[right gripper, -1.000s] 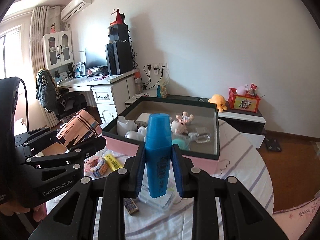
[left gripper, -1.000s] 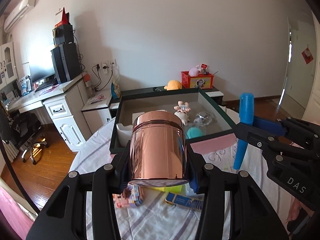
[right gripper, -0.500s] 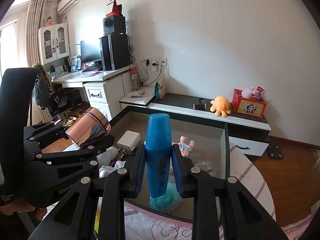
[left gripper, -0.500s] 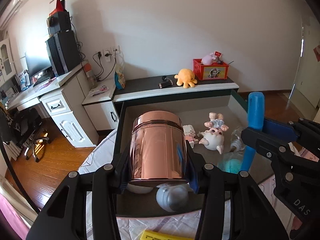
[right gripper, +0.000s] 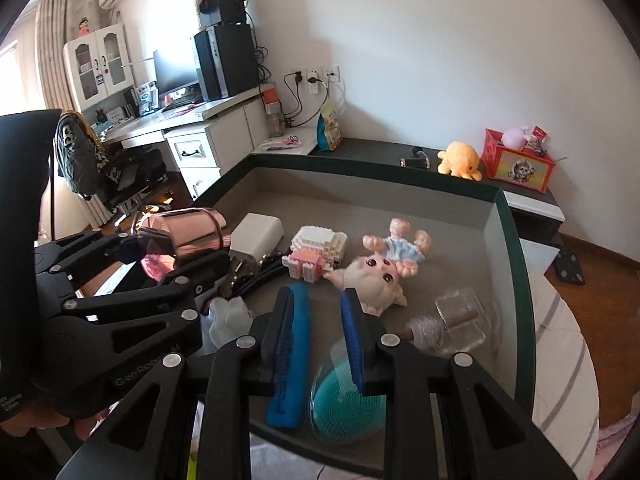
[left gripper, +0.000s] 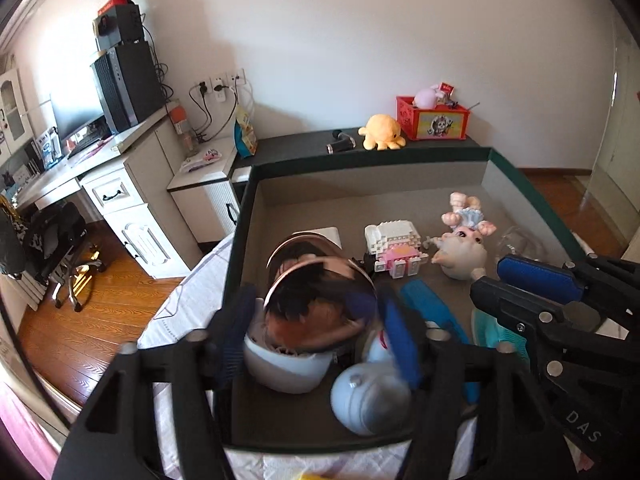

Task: Organize rigid objects

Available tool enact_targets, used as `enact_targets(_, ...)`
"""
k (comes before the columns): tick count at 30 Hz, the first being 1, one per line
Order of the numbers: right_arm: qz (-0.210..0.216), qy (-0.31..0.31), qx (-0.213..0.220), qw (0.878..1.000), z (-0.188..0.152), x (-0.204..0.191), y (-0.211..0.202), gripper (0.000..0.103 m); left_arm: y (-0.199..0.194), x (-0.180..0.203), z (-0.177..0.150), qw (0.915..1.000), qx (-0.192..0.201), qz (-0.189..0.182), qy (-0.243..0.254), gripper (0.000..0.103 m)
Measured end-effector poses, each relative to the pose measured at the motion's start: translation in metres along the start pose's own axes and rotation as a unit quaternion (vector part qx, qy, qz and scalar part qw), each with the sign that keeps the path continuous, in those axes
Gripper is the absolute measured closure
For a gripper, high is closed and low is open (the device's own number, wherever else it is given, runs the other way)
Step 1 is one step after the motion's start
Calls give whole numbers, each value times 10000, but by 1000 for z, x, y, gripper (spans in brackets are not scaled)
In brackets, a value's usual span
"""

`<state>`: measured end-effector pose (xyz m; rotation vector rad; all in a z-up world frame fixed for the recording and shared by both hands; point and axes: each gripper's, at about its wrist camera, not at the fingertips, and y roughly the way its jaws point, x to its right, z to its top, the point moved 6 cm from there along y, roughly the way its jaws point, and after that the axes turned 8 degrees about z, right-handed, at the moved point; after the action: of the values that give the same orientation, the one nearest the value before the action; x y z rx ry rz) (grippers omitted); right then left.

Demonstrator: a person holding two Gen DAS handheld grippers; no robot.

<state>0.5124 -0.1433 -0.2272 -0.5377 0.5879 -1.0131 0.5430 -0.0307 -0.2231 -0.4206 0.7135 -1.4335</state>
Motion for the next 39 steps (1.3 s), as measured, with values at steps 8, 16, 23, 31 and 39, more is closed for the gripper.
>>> enact_targets(8,-310,147,782,9963,-8,-30,-90,18,-112,-33,-12,9940,985,249,-407,0)
enact_targets(16,-473,-121,1612,9857,-34,-93,-198,13,-237,-57,-60,9825,1614,75,-931,0)
enact_targets(23,-792,-475,2167,9719,-69,-150,-275,0,-317,-64,-99,9743,2047,192,-921,0)
enact_targets(31,-790,-516,2492,9638,-104,-186,-329,0,-378,-69,-130,9667,2363,268,-948,0)
enact_targets(39,-823,-644,2686,9576,-114,-205,-359,0,-408,-73,-139,9606,2570,327,-1010,0)
